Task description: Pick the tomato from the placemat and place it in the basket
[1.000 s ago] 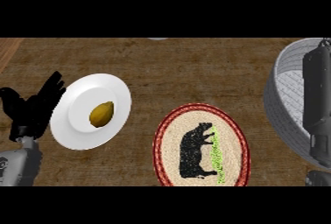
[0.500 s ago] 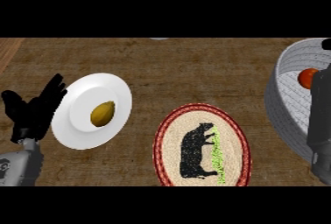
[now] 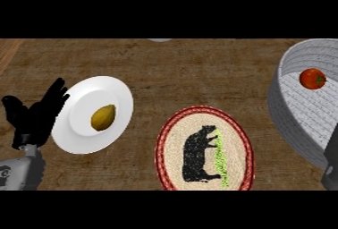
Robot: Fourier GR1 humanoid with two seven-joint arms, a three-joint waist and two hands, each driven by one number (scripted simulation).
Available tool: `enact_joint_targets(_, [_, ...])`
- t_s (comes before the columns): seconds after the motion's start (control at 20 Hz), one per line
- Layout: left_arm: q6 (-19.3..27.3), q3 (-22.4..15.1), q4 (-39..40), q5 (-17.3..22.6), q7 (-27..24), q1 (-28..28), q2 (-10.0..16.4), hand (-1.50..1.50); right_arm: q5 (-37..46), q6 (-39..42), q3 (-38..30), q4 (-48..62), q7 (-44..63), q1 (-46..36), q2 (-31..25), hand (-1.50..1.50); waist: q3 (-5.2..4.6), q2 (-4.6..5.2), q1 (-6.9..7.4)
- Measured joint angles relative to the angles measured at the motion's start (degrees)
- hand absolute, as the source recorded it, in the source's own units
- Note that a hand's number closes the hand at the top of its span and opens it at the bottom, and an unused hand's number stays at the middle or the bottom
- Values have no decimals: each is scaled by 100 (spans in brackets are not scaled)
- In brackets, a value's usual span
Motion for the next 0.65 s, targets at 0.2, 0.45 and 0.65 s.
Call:
enact_joint_targets(0.2, [-9,75,-37,10,-38,107,57,0,-140,57,-75,-1440,25,505,510,-150,-3,-33,-77])
enact_joint_targets(0.45, [7,122,22,26,-24,86,55,0,-761,649,202,-3285,138,1527,957,-150,-2,-47,-137])
enact_joint_targets(0.65, [32,109,-32,-4,-10,104,47,0,-1428,1241,546,-4643,268,2604,1087,-150,0,-49,-152])
